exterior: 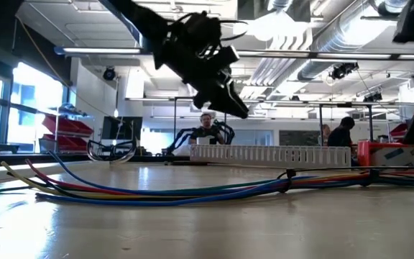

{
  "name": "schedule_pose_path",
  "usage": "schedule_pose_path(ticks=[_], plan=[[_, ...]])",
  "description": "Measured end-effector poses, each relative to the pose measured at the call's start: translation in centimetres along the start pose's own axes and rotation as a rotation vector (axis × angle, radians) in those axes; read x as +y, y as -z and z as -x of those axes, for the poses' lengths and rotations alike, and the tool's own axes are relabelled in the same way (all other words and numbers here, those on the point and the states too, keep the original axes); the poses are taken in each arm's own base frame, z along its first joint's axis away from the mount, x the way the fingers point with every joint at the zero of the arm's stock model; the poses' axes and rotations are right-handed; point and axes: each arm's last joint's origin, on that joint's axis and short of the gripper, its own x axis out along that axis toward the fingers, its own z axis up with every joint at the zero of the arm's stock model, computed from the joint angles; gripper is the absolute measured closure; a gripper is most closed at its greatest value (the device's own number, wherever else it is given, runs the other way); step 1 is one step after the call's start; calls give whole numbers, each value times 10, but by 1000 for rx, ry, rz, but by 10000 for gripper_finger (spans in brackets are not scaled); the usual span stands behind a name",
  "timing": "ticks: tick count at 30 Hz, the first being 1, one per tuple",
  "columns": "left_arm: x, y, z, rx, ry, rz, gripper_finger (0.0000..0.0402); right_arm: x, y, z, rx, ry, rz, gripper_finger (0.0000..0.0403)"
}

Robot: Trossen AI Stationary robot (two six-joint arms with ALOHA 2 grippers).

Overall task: Ziptie cables
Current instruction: Put the zip tied cable wires into the white cable duct

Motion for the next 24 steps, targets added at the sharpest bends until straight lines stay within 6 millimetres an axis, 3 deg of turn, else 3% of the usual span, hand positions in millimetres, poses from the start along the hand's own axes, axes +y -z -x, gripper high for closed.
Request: schedule_pose_path(ticks=[3,7,11,15,20,24], plan=[[37,20,0,-57,-51,-60,233,-12,4,-13,-21,-33,-23,187],[67,48,-15,6,-87,-118,233,-25,-2,-20,-56,-70,-53,187],[91,55,-32,45,-56,-89,233,-33,-14,-18,-75,-88,-46,187],[96,65,-53,130,106,-26,233,-38,-19,-13,-79,-114,-39,187],[97,65,-72,208,167,-26,233,-35,-22,-11,-95,-151,-84,187],[94,68,-76,302,184,34,247,-32,-24,-10,-114,-184,-111,187]])
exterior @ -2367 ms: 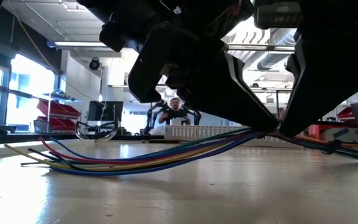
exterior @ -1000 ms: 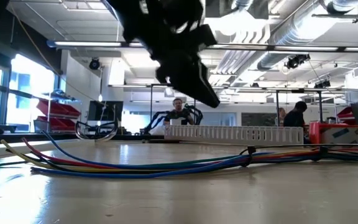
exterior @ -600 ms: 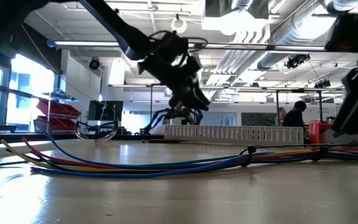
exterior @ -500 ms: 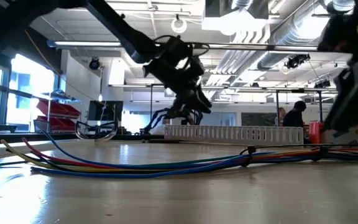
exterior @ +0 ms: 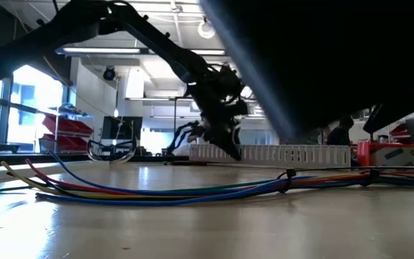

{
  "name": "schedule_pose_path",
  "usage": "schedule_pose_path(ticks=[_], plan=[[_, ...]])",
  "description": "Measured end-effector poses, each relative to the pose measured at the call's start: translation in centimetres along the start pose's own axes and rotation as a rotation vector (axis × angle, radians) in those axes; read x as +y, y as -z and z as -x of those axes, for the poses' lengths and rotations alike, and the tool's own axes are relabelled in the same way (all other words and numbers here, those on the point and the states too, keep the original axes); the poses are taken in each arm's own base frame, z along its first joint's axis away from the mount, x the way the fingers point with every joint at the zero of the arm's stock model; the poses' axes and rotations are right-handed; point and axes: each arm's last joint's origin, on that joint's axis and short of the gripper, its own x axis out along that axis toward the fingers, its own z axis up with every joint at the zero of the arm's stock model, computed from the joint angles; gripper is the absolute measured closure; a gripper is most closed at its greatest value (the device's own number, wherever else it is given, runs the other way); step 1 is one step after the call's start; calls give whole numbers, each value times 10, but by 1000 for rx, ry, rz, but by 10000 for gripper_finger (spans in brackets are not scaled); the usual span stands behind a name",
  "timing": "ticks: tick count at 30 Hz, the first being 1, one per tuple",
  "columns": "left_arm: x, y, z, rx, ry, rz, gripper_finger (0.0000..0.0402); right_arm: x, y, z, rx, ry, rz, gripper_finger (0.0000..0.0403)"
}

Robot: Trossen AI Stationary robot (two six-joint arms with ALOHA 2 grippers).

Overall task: Ziptie cables
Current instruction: Put the zip tied cable wires into the white cable duct

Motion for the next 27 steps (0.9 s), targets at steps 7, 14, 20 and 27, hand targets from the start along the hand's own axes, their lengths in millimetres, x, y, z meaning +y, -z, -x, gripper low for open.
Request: schedule_pose_path(ticks=[7,14,20,27], plan=[[-2,-7,0,20,-53,106,337,7,-4,3,1,-61,-25,187],[-8,-41,15,47,-107,90,397,28,-13,29,-46,-118,9,187],[-36,-88,43,97,-56,142,401,44,-15,63,-112,-87,82,187],[-93,-114,69,182,239,433,401,54,-1,94,-197,-93,118,187]])
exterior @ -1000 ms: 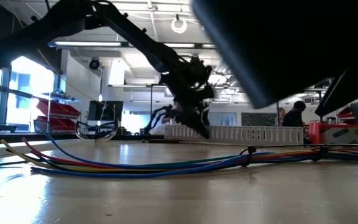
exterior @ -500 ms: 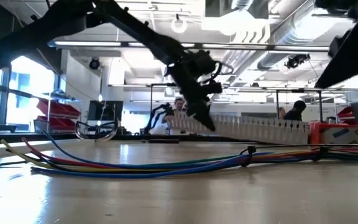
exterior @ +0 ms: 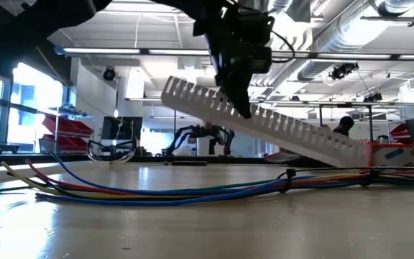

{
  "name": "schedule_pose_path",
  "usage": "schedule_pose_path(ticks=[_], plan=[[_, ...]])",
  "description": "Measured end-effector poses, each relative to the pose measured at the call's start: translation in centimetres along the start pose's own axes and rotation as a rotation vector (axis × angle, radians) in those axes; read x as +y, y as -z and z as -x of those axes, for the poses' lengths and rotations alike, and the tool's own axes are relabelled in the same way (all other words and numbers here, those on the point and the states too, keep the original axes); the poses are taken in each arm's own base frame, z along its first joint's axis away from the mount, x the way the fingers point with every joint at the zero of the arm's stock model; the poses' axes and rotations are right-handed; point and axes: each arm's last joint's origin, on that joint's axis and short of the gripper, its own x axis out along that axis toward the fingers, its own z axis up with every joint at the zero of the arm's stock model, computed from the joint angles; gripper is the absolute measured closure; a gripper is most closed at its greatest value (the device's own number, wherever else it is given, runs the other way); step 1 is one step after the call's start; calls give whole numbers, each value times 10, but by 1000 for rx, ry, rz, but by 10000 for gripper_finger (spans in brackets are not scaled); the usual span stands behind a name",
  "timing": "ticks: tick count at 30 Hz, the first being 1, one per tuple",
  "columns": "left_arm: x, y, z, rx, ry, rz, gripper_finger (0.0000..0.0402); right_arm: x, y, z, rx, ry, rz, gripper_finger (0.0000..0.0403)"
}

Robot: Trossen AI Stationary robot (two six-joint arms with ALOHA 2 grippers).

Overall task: Ziptie cables
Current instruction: Put the zip tied cable wires into the white cable duct

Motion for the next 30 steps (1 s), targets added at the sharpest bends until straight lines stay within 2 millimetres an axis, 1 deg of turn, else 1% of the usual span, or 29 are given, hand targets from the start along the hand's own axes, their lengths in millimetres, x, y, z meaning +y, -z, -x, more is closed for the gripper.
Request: schedule_pose_path(ticks=[3,6,8,11,14,17,20,23,24,27,30], plan=[[-29,2,-11,69,-2,-5,401,-3,11,-1,-3,14,13,187],[-52,1,-31,51,-17,18,401,-8,19,-5,22,34,-8,187],[-64,7,-45,73,-14,45,401,-11,24,-7,46,41,-14,187],[-72,13,-62,61,-12,86,401,-13,29,-7,83,41,-16,187],[-73,29,-75,132,-14,89,401,-14,31,-5,90,47,-6,187],[-75,40,-87,156,-15,77,401,-16,31,-5,95,72,-29,187],[-76,49,-98,167,-18,78,401,-24,32,-8,180,123,-59,187],[-79,52,-103,142,-14,71,401,-32,32,-13,281,167,-66,187],[-81,51,-102,128,-12,74,400,-34,31,-14,314,176,-66,187],[-88,49,-96,103,-3,73,387,-39,29,-22,384,184,-62,187],[-95,47,-82,83,7,52,357,-46,41,-32,448,171,-52,187]])
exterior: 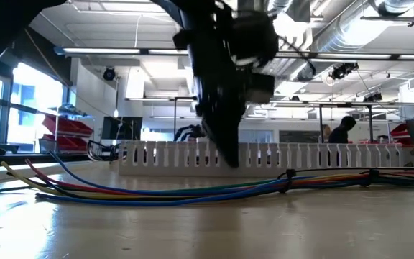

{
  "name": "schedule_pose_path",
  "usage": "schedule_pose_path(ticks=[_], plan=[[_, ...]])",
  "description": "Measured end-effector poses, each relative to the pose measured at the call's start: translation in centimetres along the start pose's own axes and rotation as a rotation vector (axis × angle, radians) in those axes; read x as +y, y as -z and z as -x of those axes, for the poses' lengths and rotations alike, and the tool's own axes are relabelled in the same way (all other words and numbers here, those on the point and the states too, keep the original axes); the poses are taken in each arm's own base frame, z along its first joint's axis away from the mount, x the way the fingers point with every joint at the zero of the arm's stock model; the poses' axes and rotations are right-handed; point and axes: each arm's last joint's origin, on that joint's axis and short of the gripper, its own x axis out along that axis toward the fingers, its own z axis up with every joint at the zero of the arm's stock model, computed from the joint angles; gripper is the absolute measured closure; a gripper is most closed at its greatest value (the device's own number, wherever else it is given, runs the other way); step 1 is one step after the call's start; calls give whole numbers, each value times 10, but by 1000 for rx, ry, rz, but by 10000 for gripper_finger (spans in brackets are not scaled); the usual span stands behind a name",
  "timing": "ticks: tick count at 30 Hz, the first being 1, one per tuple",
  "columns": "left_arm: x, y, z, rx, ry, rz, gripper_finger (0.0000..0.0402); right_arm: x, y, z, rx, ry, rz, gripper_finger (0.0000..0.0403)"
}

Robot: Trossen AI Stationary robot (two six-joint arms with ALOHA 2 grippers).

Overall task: Ziptie cables
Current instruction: Put the zip tied cable wires into the white cable duct

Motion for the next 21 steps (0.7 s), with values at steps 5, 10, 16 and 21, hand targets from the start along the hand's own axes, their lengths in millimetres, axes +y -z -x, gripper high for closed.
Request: schedule_pose_path(ticks=[5,10,16,21], plan=[[-8,-5,35,-94,8,-38,292,-13,22,-29,73,-17,-18,187],[-11,-3,57,-115,6,-43,244,-19,34,-41,83,-43,-11,187],[-39,7,93,-143,6,-99,235,-26,42,-51,126,-62,-37,219],[-95,17,97,-204,-136,-177,239,-27,47,-54,131,-99,-11,332]])
